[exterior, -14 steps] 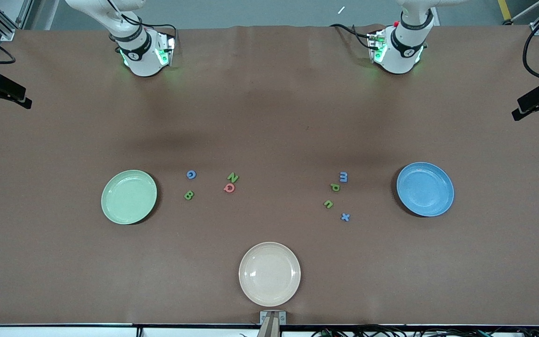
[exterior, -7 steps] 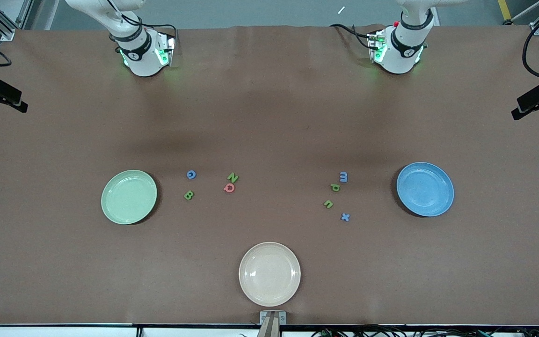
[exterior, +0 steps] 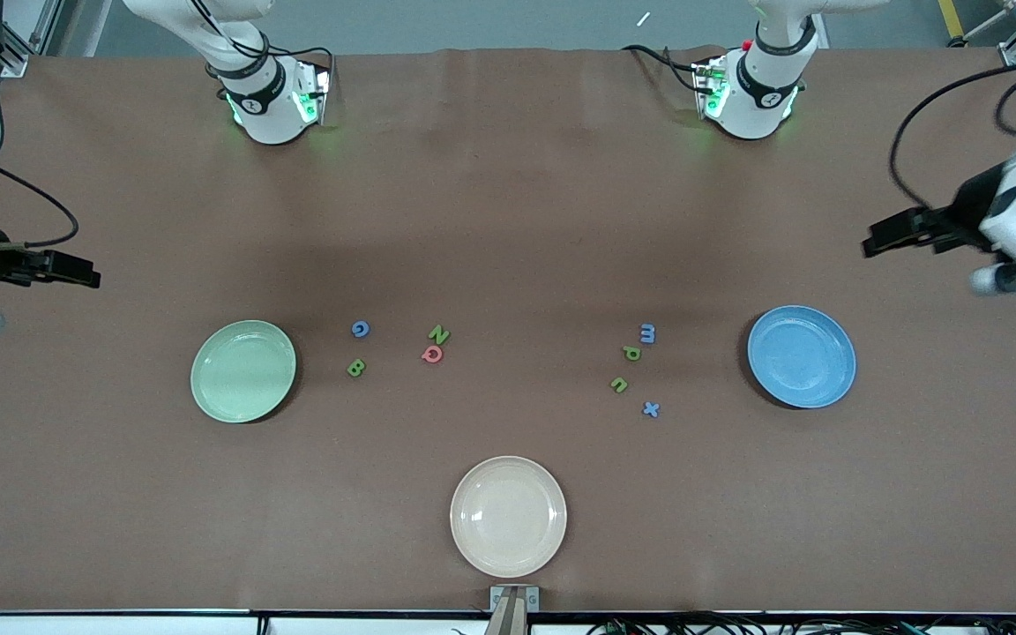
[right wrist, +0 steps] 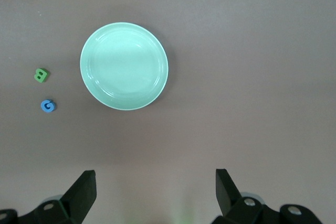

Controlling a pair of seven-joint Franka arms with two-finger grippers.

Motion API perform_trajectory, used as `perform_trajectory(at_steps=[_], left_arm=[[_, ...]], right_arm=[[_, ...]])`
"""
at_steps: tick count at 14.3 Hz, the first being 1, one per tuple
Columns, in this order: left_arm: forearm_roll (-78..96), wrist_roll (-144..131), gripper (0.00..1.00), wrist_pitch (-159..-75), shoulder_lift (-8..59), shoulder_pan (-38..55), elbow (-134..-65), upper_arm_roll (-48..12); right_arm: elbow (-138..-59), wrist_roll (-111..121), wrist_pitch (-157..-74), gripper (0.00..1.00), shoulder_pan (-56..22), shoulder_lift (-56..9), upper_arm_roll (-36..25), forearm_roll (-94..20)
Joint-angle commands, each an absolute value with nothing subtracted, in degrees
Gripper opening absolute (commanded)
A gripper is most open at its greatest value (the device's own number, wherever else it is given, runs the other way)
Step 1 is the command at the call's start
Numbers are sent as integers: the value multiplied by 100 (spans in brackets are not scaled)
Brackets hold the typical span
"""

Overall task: Sort upper and lower case letters into plates
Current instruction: 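Reach the right gripper to letter B while the left gripper reaches letter x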

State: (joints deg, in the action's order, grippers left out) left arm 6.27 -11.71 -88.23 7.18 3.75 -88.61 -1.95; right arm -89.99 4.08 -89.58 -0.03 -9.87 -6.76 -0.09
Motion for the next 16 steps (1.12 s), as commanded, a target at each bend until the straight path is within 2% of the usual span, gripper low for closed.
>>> perform_trajectory(at_steps=[1, 3, 8, 12, 16], left_arm=[[650, -1983, 100, -9621, 1071, 912, -9201, -202], [650, -2293, 100, -10088, 1483, 1194, -9229, -202], [387, -3348, 100, -11547, 2704, 1880, -9080, -202], [325, -3401, 100, -11715, 3645, 1925, -8404, -193], [168, -3516, 100, -12382, 4121, 2013, -8367, -193]], right_arm=[[-8842, -521, -8798, 100, -87, -914, -589, -235], [-9017, -1656, -8876, 100, -167, -993, -598, -815], [-9490, -1837, -9780, 100, -535, -1195, -598, -1046], [-9879, -2442, -10703, 100, -939, -1555, -598, -1055], [-10659, -3092, -11933, 100, -1537, -1670, -598, -1046]])
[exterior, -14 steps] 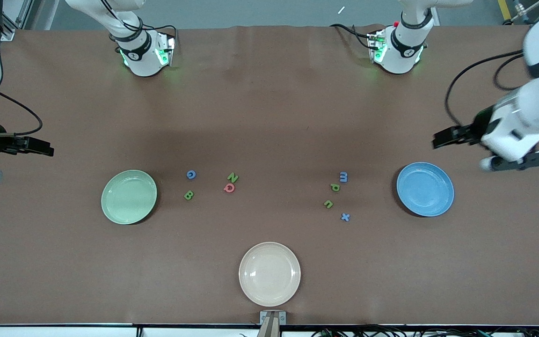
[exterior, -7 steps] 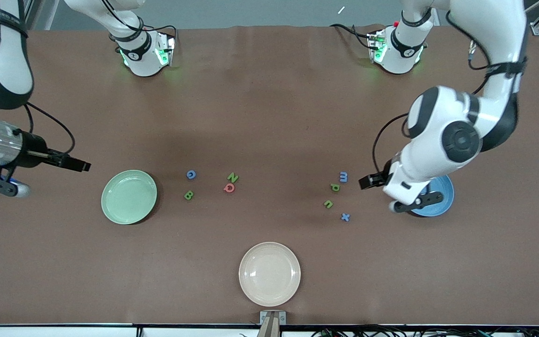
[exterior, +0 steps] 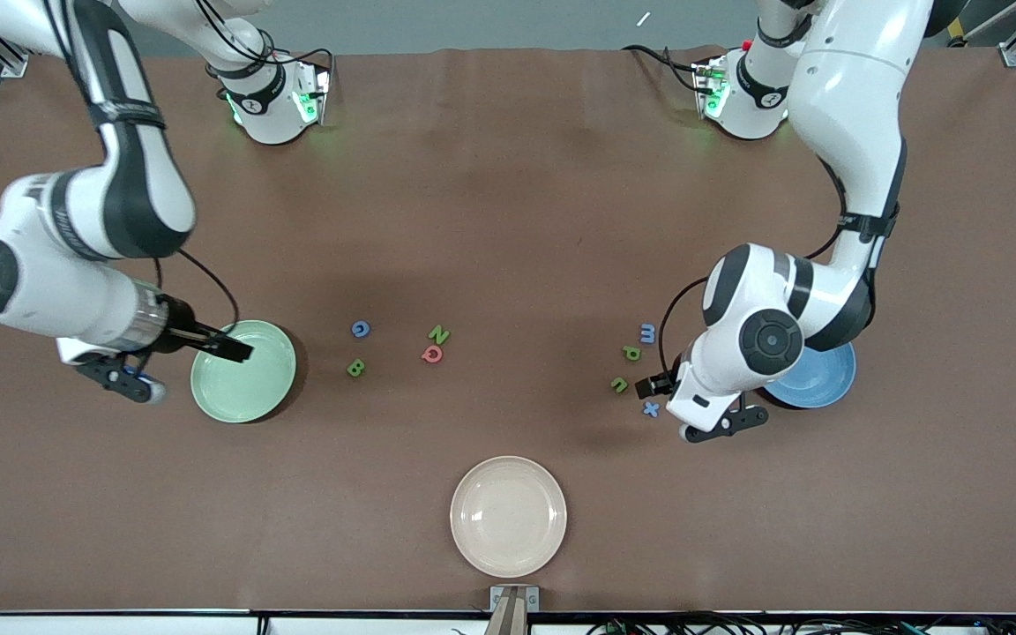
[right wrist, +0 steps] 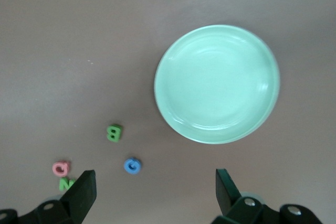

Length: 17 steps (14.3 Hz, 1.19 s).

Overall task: Sort upper and lower case letters into plates
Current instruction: 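Grasp the green B with the right gripper while the left gripper grasps x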

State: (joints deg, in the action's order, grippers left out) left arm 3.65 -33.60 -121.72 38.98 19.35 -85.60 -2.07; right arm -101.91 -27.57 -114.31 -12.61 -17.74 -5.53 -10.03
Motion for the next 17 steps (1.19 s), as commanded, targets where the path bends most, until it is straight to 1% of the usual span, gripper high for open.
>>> perform_trajectory(at_steps=[1, 5, 7, 9, 12, 15, 17], left_arm=[[106, -3550, 100, -12453, 4218, 2013, -8385, -193], [35, -3762, 99, -12893, 4473, 2030, -8385, -202], [44, -3762, 98, -12999, 4657, 2083, -8385, -202], [53, -3762, 97, -13060, 4781, 2171, -8358, -176], [62, -3753, 90, -13332, 4886, 2171, -8367, -176], [53, -3744, 78, -13351, 4904, 2162, -8367, -167], [44, -3718, 71, -13351, 4904, 2145, -8367, -167]], right_arm=[[-10783, -3329, -12136, 100, -1677, -1713, -598, -1046], [-10986, -4226, -12725, 100, -2161, -2082, -606, -1028], [-11240, -4499, -13268, 100, -2320, -2223, -598, -1028], [-11346, -4596, -13726, 100, -2408, -2538, -598, -1028], [-11338, -4772, -13842, 99, -2539, -2698, -598, -1037], [-11338, -4922, -14176, 93, -2663, -2917, -598, -1037], [-11338, -4931, -14290, 87, -2733, -2971, -598, -1046]])
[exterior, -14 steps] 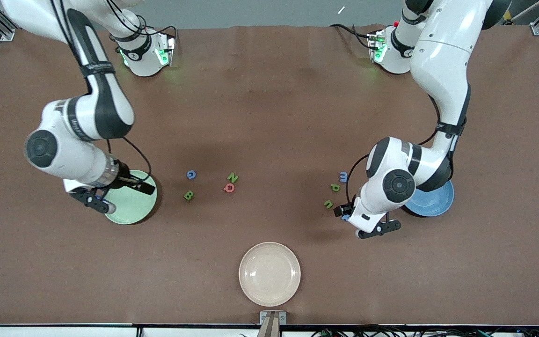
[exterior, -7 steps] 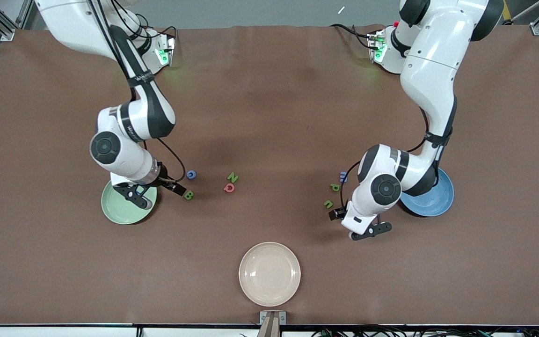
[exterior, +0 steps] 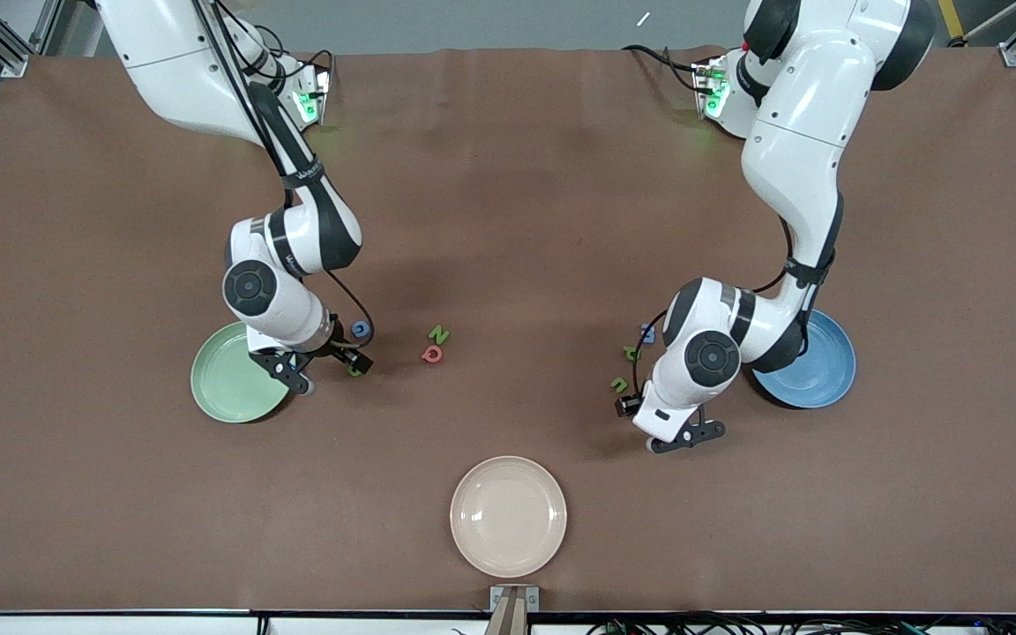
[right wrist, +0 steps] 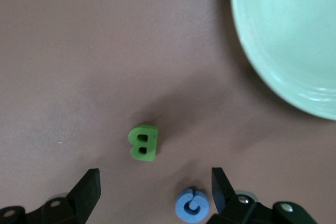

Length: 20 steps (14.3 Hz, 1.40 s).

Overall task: Sort upper and lower case letters into plates
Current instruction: 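Grasp the green B with the right gripper while the left gripper grasps x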

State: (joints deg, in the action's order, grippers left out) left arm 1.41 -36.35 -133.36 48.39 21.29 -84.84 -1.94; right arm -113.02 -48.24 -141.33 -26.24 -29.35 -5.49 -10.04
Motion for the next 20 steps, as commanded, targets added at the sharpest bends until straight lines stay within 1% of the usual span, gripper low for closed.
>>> perform_trajectory(at_steps=[1, 3, 6, 9, 10, 11, 12, 13, 16, 18, 20], left_arm=[[53, -3718, 67, -13351, 4904, 2145, -8367, -158], [35, -3718, 55, -13351, 4904, 2145, -8367, -158], [9, -3726, 42, -13351, 4904, 2136, -8376, -158], [0, -3727, 28, -13351, 4896, 2145, -8385, -149], [0, -3735, 25, -13351, 4878, 2136, -8385, -149], [0, -3735, 23, -13351, 4843, 2118, -8393, -149], [0, -3744, 21, -13324, 4808, 2109, -8394, -149], [-9, -3744, 20, -13272, 4703, 2092, -8411, -149], [-53, -3639, 20, -12965, 4151, 1908, -8744, -149], [-53, -3307, 19, -12692, 3676, 1793, -9121, -149], [-61, -2911, 19, -12674, 3149, 1601, -9709, -149]], right_arm=[[-11338, -4939, -14300, 83, -2733, -2971, -598, -1037], [-11294, -4974, -14343, 75, -2672, -3075, -598, -1046], [-11162, -4992, -14677, 74, -2671, -3374, -598, -1055], [-11162, -5001, -14678, 73, -2689, -3375, -598, -1063], [-11162, -5071, -14686, 72, -2698, -3375, -598, -1063], [-11145, -5167, -14687, 65, -2716, -3384, -598, -1063], [-11136, -5168, -14678, 59, -2716, -3384, -598, -1055], [-11136, -5159, -14660, 56, -2716, -3392, -598, -1055], [-11136, -5150, -14660, 53, -2716, -3392, -598, -1055], [-11136, -5150, -14660, 42, -2716, -3393, -598, -1055], [-11144, -5142, -14651, 30, -2716, -3393, -598, -1055]])
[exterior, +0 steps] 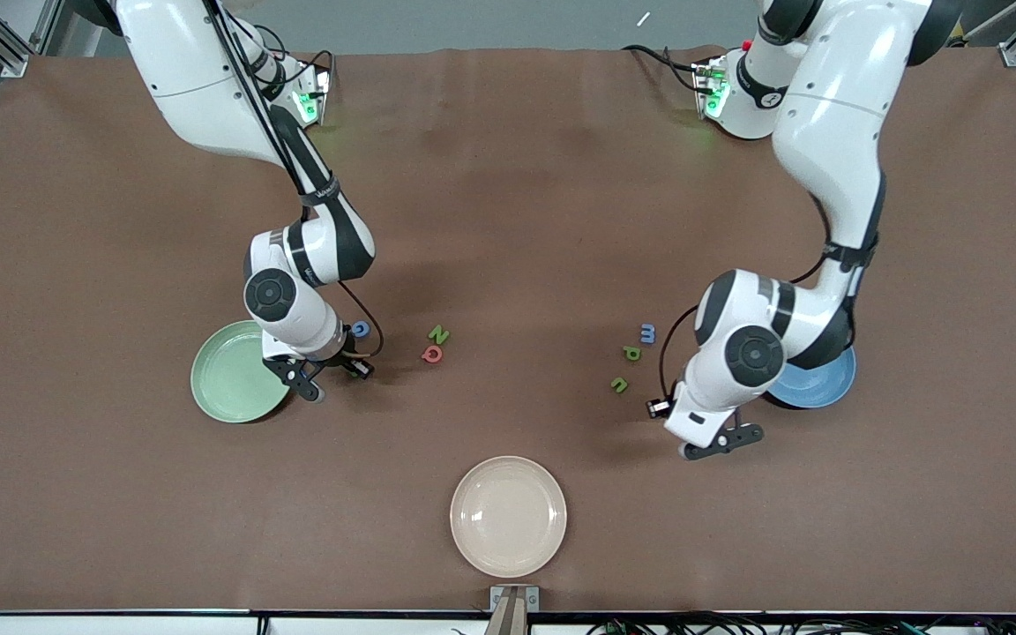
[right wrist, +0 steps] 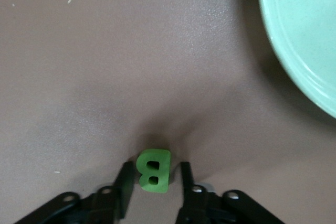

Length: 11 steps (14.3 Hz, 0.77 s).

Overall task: Sort upper and lower case letters into plates
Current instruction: 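Drop B on the green plate while the left gripper drops x on blue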

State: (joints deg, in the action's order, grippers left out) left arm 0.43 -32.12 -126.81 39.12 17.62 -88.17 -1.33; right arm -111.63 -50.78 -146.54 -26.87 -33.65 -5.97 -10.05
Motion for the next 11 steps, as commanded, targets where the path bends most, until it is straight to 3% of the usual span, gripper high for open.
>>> perform_trajectory(at_steps=[1, 3, 5, 9, 11], left_arm=[[-157, -2700, 19, -12683, 2877, 1530, -10051, -149], [-552, -2410, 19, -12735, 2376, 1224, -10745, -193], [-746, -2146, 19, -12796, 2119, 1090, -11195, -193], [-844, -1522, 19, -13489, 1890, 608, -11969, -202], [-852, -1162, 19, -13780, 1890, 379, -12233, -202]], right_arm=[[-11145, -5142, -14643, 24, -2716, -3393, -598, -1055], [-11145, -5150, -14590, 2, -2698, -3393, -598, -1055], [-11118, -5019, -14424, 0, -2576, -3332, -606, -1046], [-10548, -4564, -12923, 0, -2225, -3025, -624, -1046], [-10651, -3731, -12666, 0, -1787, -2700, -624, -1046]])
